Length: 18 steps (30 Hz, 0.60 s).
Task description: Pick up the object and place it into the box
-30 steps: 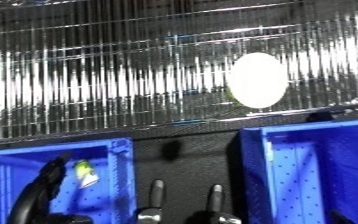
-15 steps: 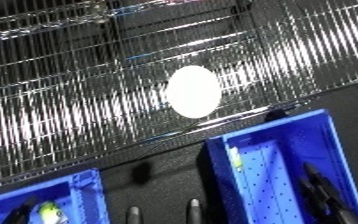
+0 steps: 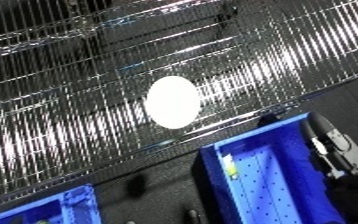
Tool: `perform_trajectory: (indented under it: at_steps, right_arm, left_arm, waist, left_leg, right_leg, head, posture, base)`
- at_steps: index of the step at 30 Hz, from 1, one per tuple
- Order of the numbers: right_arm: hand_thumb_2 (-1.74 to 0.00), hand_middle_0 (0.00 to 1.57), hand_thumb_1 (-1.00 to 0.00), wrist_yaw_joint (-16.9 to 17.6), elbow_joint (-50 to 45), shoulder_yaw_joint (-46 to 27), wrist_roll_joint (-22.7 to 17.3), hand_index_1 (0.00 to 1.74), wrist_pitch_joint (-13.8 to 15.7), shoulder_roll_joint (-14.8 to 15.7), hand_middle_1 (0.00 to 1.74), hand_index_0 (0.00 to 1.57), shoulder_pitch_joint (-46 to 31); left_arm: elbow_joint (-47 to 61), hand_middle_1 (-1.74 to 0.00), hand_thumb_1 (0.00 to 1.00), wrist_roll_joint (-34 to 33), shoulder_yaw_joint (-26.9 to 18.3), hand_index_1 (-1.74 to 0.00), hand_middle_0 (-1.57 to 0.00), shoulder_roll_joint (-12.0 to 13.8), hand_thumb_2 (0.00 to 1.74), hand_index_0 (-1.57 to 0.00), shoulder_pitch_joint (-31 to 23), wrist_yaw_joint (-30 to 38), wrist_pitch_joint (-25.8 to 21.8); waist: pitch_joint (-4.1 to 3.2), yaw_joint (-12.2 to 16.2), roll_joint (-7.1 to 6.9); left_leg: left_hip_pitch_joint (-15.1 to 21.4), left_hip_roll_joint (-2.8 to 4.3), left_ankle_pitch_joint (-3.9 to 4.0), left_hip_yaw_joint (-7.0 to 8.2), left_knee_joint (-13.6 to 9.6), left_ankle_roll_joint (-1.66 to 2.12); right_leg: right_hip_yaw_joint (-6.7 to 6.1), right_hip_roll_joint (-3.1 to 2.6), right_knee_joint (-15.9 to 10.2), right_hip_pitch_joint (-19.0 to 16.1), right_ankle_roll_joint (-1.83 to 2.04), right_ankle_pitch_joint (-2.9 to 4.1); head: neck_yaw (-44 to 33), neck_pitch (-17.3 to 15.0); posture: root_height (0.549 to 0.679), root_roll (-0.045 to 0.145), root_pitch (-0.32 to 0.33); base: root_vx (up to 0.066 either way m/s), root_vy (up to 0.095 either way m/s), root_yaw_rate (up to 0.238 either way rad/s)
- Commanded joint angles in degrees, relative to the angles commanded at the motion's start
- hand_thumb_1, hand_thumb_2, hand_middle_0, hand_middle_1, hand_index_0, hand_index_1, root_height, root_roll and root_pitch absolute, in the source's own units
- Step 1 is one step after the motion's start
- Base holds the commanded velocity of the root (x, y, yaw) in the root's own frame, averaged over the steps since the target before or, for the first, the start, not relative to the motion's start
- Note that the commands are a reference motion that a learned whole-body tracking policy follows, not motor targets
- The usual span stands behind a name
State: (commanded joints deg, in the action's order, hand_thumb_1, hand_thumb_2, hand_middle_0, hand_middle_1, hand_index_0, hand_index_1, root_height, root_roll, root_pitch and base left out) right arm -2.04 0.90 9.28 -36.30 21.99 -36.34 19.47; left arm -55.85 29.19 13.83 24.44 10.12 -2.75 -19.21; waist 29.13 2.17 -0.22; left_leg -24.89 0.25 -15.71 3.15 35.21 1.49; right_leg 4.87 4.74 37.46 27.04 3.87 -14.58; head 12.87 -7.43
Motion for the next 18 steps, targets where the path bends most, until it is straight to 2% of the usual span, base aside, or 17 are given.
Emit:
perform_trajectory:
  at_steps: [3, 5, 6, 9, 12, 14, 18]
  right_arm:
    - [0.0, 0.0, 0.0, 0.24, 0.34, 0.72, 0.36, 0.0, -2.49, -0.17, 0.0, 0.0, 3.5]
    - [0.0, 0.0, 0.0, 0.25, 0.84, 0.99, 0.25, 0.0, -3.07, -0.13, 0.0, 0.0, 4.58]
    - [0.0, 0.0, 0.0, 0.19, 2.06, 1.54, -0.26, 0.0, -3.9, 0.05, 0.0, 0.0, 6.74]
    - [0.0, 0.0, 0.0, 0.34, 3.98, 2.33, -0.38, 0.0, -5.13, 0.51, 0.0, 0.0, 9.98]
    - [0.0, 0.0, 0.0, 1.04, 5.86, 3.32, -0.04, 0.0, -6.89, 0.77, 0.0, 0.0, 13.22]
    - [0.0, 0.0, 0.0, 1.35, 6.56, 3.74, 0.06, 0.0, -7.45, 0.72, 0.0, 0.0, 14.3]
    - [0.0, 0.0, 0.0, 2.53, 11.23, 6.06, 0.82, 0.0, -9.77, -0.01, 0.0, 0.0, 19.4]
  left_arm:
    - [2.85, 0.0, 0.0, 0.41, 0.47, 0.0, 0.0, 0.04, 0.0, 0.0, 0.03, -0.12, -0.01]
    - [3.72, 0.0, 0.0, 0.51, 0.66, 0.0, 0.0, -0.02, 0.0, 0.0, -0.09, -0.17, 0.06]
    - [5.31, 0.0, 0.0, 0.81, 1.05, 0.0, 0.0, -0.19, 0.0, 0.0, -0.4, -0.2, 0.22]
    - [7.36, 0.0, 0.0, 1.8, 1.57, 0.0, 0.0, -0.46, 0.0, 0.0, -0.83, -0.13, 0.58]
    - [8.91, 0.0, 0.0, 2.52, 2.0, 0.0, 0.0, -0.58, 0.0, 0.0, -0.95, -0.23, 0.99]
    - [9.31, 0.0, 0.0, 2.65, 2.13, 0.0, 0.0, -0.56, 0.0, 0.0, -0.93, -0.29, 1.1]
    - [10.94, 0.0, 0.0, 3.26, 2.91, 0.0, 0.0, -0.46, 0.0, 0.0, -0.7, -0.35, 1.49]
  waist:
    - [-0.13, -1.01, 0.46]
    - [-0.15, -1.39, 0.66]
    - [-0.1, -2.09, 1.03]
    - [0.01, -3.03, 1.6]
    - [0.1, -3.8, 2.15]
    - [0.16, -3.99, 2.3]
    - [0.52, -4.81, 2.92]
  left_leg:
    - [-0.52, -0.33, -0.13, -0.3, 0.44, 0.02]
    - [-0.64, -0.45, -0.2, -0.41, 0.6, -0.03]
    - [-0.85, -0.71, -0.33, -0.57, 0.95, -0.13]
    - [-1.21, -1.22, -0.44, -0.8, 1.33, -0.2]
    - [-1.51, -1.78, -0.49, -1.03, 1.51, -0.24]
    - [-1.59, -1.91, -0.5, -1.07, 1.54, -0.27]
    - [-1.86, -2.5, -0.58, -1.23, 1.76, -0.4]
  right_leg:
    - [0.37, 0.28, 0.27, 0.18, -0.17, -0.04]
    - [0.5, 0.41, 0.43, 0.22, -0.25, -0.08]
    - [0.79, 0.7, 0.77, 0.3, -0.42, -0.16]
    - [1.08, 1.05, 1.16, 0.49, -0.65, -0.22]
    - [1.23, 1.28, 1.39, 0.75, -0.85, -0.27]
    - [1.27, 1.35, 1.47, 0.84, -0.92, -0.3]
    - [1.46, 1.7, 1.9, 1.06, -1.34, -0.53]
  head:
    - [3.25, -0.27]
    - [3.98, -0.16]
    - [5.26, -0.12]
    - [8.45, -0.04]
    - [10.87, -0.18]
    - [11.43, -0.21]
    - [13.94, -0.37]
  posture:
    - [0.645, 0.04, 0.069]
    - [0.645, 0.041, 0.069]
    - [0.644, 0.042, 0.068]
    - [0.644, 0.046, 0.067]
    - [0.644, 0.051, 0.068]
    - [0.644, 0.052, 0.069]
    - [0.644, 0.057, 0.069]
  base:
    - [0.024, -0.009, 0.11]
    - [0.035, -0.003, 0.103]
    - [0.035, 0.004, 0.084]
    - [0.036, 0.015, 0.086]
    - [0.032, 0.026, 0.087]
    - [0.025, 0.028, 0.067]
    - [0.033, 0.024, 0.055]
